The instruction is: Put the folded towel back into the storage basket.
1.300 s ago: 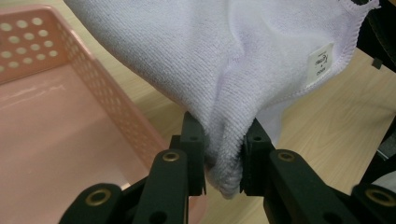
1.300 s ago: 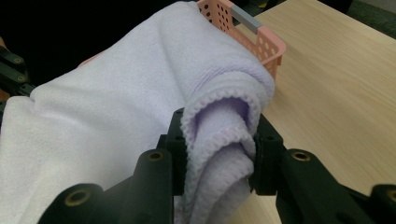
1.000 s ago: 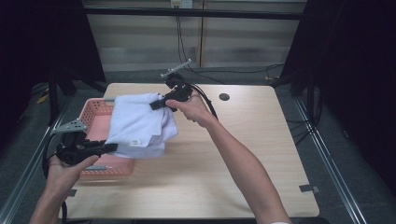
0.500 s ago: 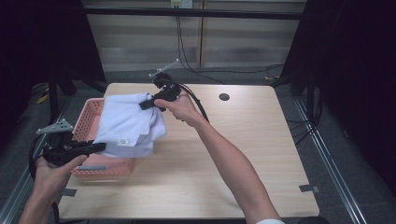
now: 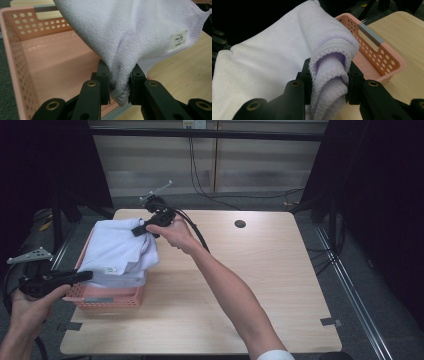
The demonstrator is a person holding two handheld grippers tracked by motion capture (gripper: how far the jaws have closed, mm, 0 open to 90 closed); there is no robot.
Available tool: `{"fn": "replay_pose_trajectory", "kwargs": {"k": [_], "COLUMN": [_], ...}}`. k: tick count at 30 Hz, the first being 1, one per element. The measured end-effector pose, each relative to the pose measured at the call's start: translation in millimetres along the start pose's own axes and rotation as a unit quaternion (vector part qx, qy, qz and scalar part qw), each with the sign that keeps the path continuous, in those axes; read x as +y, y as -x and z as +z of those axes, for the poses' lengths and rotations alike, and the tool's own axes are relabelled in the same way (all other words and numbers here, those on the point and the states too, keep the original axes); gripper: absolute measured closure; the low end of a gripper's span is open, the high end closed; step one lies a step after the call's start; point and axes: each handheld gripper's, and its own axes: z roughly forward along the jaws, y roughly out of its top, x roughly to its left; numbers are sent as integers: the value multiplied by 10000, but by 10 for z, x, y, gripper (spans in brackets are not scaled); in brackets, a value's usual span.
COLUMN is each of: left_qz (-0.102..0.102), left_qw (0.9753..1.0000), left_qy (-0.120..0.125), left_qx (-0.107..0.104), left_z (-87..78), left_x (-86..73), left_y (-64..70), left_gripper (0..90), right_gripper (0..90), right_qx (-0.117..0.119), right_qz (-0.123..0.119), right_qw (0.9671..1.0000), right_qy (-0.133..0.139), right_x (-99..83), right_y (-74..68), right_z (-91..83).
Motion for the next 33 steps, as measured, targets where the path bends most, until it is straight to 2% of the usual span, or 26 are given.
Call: {"fn": "replay_pose_trajectory", "kwargs": {"k": [10, 15, 27, 33], "left_qz": [-146, -280, -468, -582], "left_qw": [9998, 9994, 9977, 9962], "left_qy": [-46, -54, -334, -462], "left_qx": [143, 171, 360, 452], "left_z": [-132, -105, -7, 77], "left_x": [-73, -135, -244, -332], "left_y": [-176, -261, -483, -565], "left_gripper": [757, 757, 757, 756], "right_gripper": [668, 668, 669, 669], "right_qx": [14, -33, -170, -280], "right_qz": [42, 99, 280, 395], "right_qw": [10000, 9999, 9994, 9986], "right_qy": [-4, -92, -92, -229], "right_x": [108, 97, -17, -94], "right_y": [-98, -82, -58, -47], "right_z": [244, 370, 647, 791]}}
